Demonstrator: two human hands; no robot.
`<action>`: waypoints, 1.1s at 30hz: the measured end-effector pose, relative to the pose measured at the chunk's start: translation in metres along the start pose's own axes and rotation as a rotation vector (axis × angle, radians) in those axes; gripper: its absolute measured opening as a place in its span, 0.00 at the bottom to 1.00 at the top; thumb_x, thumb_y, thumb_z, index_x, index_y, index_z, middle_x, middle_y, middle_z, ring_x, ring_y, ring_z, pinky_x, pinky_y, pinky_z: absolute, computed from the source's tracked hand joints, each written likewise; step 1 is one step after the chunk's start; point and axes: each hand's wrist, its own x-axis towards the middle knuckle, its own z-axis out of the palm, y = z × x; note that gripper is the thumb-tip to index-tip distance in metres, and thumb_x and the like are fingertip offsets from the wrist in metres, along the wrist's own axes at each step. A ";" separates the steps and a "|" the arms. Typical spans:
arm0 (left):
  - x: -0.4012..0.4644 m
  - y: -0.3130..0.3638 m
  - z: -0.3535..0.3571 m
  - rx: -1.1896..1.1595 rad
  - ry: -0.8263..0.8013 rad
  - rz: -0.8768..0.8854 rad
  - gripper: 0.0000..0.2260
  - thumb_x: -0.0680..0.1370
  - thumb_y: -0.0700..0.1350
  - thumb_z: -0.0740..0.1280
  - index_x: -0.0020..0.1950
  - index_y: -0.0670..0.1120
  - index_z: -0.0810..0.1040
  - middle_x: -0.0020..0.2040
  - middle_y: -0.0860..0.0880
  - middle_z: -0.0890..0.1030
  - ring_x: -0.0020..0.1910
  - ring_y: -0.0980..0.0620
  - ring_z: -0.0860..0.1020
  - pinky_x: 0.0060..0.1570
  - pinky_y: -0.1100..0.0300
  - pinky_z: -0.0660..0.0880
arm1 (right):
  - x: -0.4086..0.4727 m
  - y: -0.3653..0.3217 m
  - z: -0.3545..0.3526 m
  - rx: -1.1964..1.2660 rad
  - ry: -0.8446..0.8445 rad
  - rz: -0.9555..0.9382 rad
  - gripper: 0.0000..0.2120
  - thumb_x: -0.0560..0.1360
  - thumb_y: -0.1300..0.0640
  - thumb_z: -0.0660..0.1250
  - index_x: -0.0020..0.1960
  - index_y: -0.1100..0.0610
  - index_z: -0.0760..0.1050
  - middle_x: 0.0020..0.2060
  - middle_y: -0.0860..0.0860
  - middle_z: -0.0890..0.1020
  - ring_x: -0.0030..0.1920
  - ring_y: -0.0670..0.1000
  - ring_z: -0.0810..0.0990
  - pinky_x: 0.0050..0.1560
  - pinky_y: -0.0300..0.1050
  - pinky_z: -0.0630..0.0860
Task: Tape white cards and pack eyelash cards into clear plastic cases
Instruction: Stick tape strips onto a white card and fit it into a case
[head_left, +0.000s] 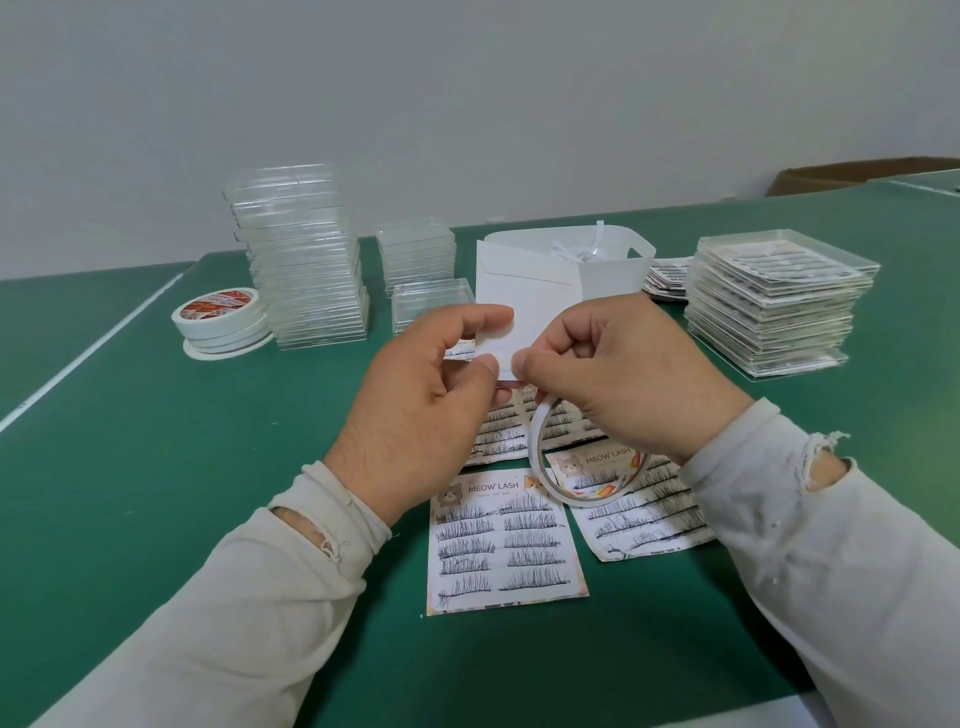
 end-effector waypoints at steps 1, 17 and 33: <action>0.000 0.001 0.001 -0.005 0.005 0.001 0.16 0.82 0.36 0.64 0.62 0.57 0.78 0.62 0.56 0.81 0.44 0.53 0.86 0.51 0.58 0.83 | 0.000 0.000 0.000 0.002 0.001 -0.001 0.09 0.74 0.55 0.75 0.37 0.58 0.83 0.25 0.47 0.80 0.21 0.40 0.70 0.26 0.30 0.66; 0.004 0.004 -0.008 0.049 0.146 0.118 0.18 0.78 0.35 0.70 0.56 0.60 0.78 0.47 0.60 0.81 0.41 0.62 0.76 0.45 0.70 0.73 | 0.000 -0.002 -0.006 0.303 -0.196 0.038 0.05 0.77 0.60 0.72 0.51 0.59 0.85 0.40 0.54 0.88 0.26 0.46 0.70 0.26 0.35 0.70; 0.002 0.004 -0.010 0.052 0.163 0.128 0.17 0.79 0.36 0.70 0.59 0.58 0.78 0.55 0.54 0.82 0.49 0.54 0.80 0.52 0.63 0.77 | -0.004 -0.005 -0.007 0.112 0.043 -0.010 0.09 0.72 0.53 0.78 0.47 0.54 0.79 0.35 0.49 0.87 0.26 0.43 0.76 0.29 0.37 0.70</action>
